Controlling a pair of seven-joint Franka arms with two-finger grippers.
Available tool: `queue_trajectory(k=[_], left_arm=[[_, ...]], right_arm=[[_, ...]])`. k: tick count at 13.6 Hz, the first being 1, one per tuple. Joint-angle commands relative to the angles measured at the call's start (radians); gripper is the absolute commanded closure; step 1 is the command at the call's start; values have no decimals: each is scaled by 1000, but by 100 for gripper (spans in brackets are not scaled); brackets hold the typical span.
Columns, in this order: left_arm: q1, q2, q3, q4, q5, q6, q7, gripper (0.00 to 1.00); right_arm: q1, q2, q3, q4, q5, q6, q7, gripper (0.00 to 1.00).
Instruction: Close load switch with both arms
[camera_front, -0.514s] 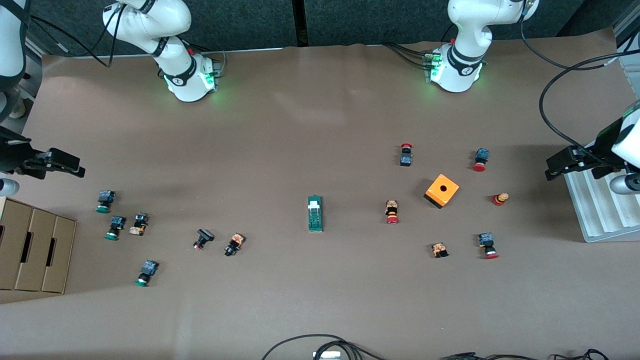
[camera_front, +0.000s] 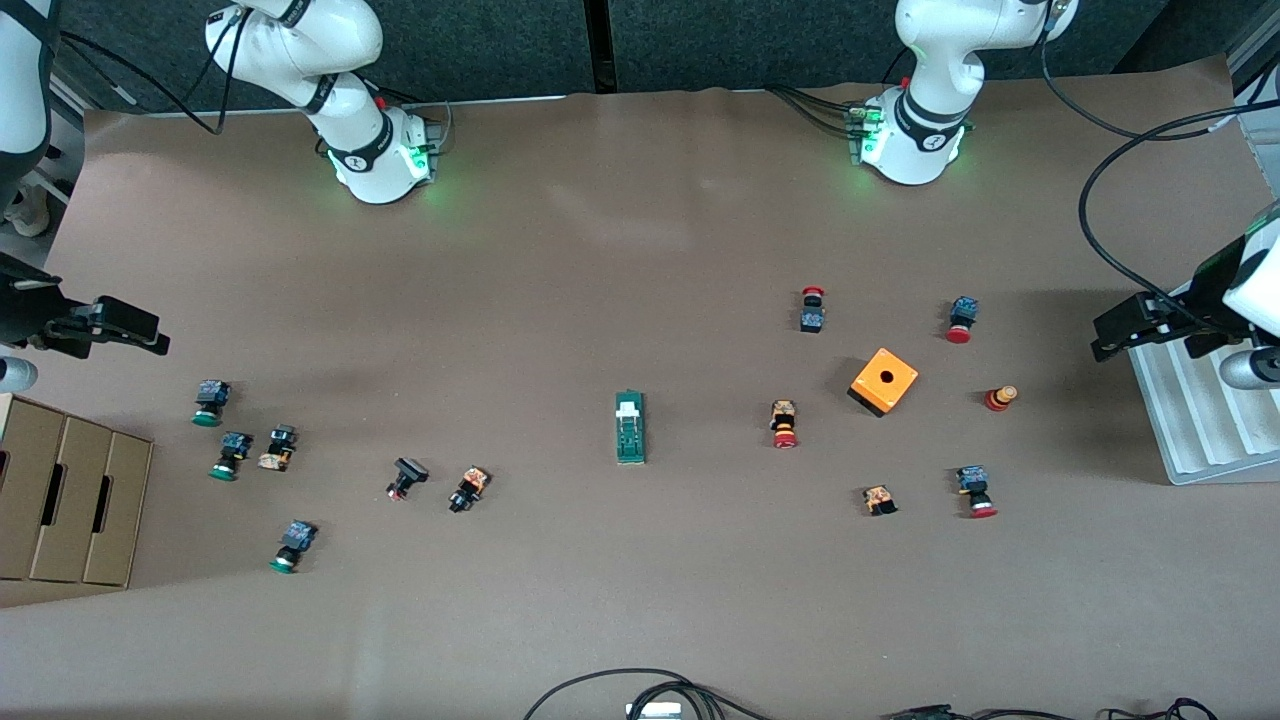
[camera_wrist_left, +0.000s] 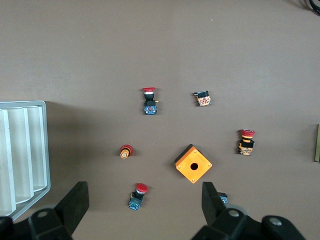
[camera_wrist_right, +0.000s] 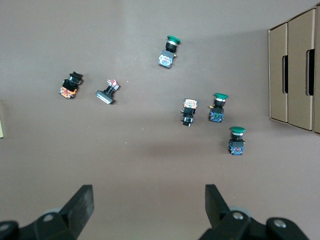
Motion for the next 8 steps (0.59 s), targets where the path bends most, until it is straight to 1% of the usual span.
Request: queue_trajectory(k=[1, 2, 5, 8], left_arm=[[-5, -1, -10, 13, 13, -15, 4, 0], [-15, -1, -14, 13, 24, -15, 4, 0], [-91, -4, -17, 16, 104, -15, 4, 0], [-151, -3, -17, 16, 112, -15, 5, 0]], right_arm=[[5, 1, -3, 9, -24, 2, -4, 1], [5, 1, -3, 9, -24, 2, -3, 1], [7, 1, -3, 11, -23, 2, 0, 1], [7, -1, -3, 11, -23, 1, 2, 1]])
